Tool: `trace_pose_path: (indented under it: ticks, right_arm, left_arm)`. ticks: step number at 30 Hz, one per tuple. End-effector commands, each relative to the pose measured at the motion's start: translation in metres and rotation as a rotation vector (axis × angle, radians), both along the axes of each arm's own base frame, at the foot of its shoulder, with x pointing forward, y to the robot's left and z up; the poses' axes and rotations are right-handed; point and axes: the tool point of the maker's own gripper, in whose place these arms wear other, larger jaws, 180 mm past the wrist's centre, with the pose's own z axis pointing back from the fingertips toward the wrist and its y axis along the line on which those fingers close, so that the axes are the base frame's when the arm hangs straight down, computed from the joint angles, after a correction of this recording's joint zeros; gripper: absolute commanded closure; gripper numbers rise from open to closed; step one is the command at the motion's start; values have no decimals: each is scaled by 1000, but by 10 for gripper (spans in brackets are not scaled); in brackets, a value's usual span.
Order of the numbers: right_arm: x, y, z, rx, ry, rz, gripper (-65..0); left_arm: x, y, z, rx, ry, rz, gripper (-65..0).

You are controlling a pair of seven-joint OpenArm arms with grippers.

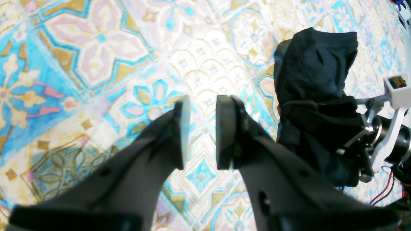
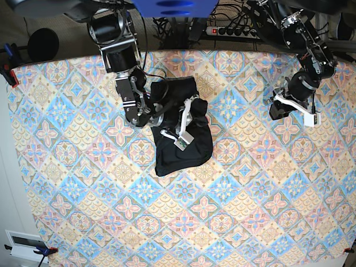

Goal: Layout the t-shirt on the table in an organized manner, then fold the t-shirt properly
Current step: 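Press the folded bundle flat with the right gripper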

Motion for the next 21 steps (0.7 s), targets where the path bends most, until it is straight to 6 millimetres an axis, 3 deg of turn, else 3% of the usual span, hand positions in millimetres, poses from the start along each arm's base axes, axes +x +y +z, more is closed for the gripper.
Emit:
trace_pose_path:
  ticks: [1,8,15,21]
  right_arm:
    - [-9,-47,-35,-202,59,-16,0]
    - [-14,-104,-50,-277,87,-81,0]
    - [-8,-164,-51,-370,64,-121,0]
    - [-6,-182,-51,-402,61,-129,0]
  left_arm:
    - [8,3,13,5,-53,3,-129]
    - [7,1,12,1,-52,4,-129]
    - [8,-1,12,-2,-53,0,-129]
    - [9,-1,13,-2,-54,1,-129]
